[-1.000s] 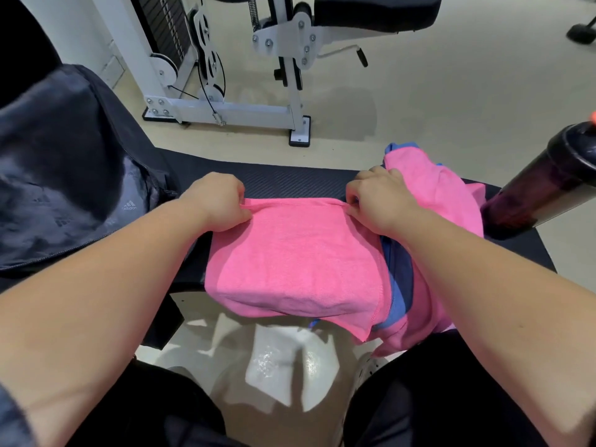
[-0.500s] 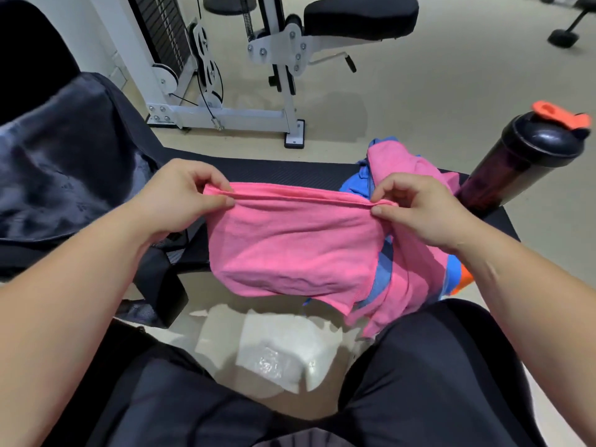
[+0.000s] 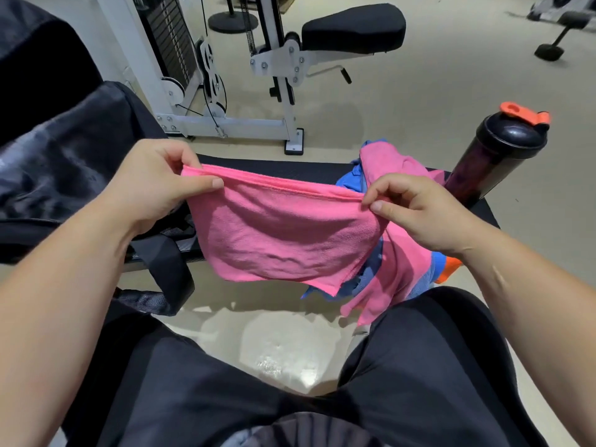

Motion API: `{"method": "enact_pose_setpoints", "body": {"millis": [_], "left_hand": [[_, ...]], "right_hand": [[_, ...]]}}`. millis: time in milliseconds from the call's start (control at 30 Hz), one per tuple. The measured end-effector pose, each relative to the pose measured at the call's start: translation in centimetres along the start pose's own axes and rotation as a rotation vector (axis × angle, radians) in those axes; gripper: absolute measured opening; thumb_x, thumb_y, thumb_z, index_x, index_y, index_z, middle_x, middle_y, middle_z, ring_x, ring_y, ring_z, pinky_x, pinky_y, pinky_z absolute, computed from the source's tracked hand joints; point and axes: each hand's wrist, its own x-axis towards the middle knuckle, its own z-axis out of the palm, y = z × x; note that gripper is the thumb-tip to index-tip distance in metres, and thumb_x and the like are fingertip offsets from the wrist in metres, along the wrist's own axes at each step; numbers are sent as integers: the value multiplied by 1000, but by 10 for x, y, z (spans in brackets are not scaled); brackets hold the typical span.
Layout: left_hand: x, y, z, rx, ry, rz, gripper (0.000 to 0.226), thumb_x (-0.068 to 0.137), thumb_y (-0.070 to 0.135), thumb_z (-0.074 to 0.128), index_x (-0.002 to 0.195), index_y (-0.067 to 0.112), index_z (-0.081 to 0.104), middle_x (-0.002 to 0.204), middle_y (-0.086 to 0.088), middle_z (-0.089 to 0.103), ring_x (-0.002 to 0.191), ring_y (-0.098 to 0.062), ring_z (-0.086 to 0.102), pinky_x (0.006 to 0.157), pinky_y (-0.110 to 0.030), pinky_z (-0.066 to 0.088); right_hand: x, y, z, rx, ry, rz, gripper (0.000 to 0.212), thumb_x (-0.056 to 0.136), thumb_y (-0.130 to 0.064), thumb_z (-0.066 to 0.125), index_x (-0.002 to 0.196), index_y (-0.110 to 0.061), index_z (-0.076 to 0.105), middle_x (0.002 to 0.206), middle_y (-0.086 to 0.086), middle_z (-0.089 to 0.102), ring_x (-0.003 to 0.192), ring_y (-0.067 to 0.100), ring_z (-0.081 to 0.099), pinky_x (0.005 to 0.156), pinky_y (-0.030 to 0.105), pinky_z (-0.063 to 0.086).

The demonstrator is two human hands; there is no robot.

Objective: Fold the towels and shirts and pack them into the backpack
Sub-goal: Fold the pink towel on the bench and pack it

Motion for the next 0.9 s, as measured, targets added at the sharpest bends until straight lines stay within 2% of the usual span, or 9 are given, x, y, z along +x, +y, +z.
{"method": "enact_pose_setpoints", "body": {"millis": [67,167,300,433,533,600,733,800,900], "left_hand": [[-3,-4,-5,-51,-18,1,24,73,1,82,72,-3,59,65,-8,60,62,-14,60,60,-26,50],[-6,-8,-6,-45,-28,1,20,74,-3,81,71,-1,61,69,-10,61,66,-18,60,64,-27,53],[-6,-8,-5,-41,-4,30,21,76,-3,80,78,-10,61,75,-19,63,68,-20,62,63,-24,55],[-7,-8,-1,-38,6,56,23,77,-3,80,80,-13,60,80,-32,63,72,-25,63,70,-35,55],[-6,-15,-1,7,-23,38,26,75,4,86,75,-6,62,81,-36,62,72,-26,60,73,-44,50],[-3,-23,-3,99,-38,24,29,70,17,90,69,4,64,77,-33,61,68,-24,56,69,-43,47],[-3,-27,-3,262,-86,5,29,72,17,90,62,8,64,69,-27,61,59,-19,48,61,-29,40],[-5,-23,-3,315,-186,30,30,72,17,89,61,7,63,64,-21,59,58,-17,47,59,-27,36],[-8,-19,-9,240,-302,38,37,68,26,92,59,8,60,57,-5,52,56,-14,45,58,-26,36]], "right_hand": [[-3,-1,-1,7,23,-5,17,92,2,66,99,-14,70,92,6,70,81,16,58,77,28,51],[-5,0,-4,-75,78,-3,17,84,-7,78,92,-21,72,82,16,69,68,15,52,67,26,46],[-7,0,-6,-121,107,26,21,76,-9,85,88,-19,71,66,-8,68,57,0,55,62,10,44],[-4,5,-7,-205,85,67,19,75,-13,86,81,-20,69,65,-8,67,59,0,57,62,9,44],[-4,6,-4,-176,27,34,20,78,-8,83,76,-17,65,66,-6,61,58,1,49,61,13,42],[-6,5,-3,-83,21,10,18,77,-8,83,76,-12,65,67,-3,59,60,7,48,62,19,44],[-5,8,-7,51,81,6,27,70,-30,90,74,-13,71,76,23,63,67,39,53,68,50,47],[-6,7,-10,37,51,25,27,68,-34,89,72,-15,71,76,21,66,70,45,56,68,55,48],[-9,-2,-13,-13,-70,69,19,70,-22,88,73,-11,73,73,16,71,70,41,64,70,54,52]]}}
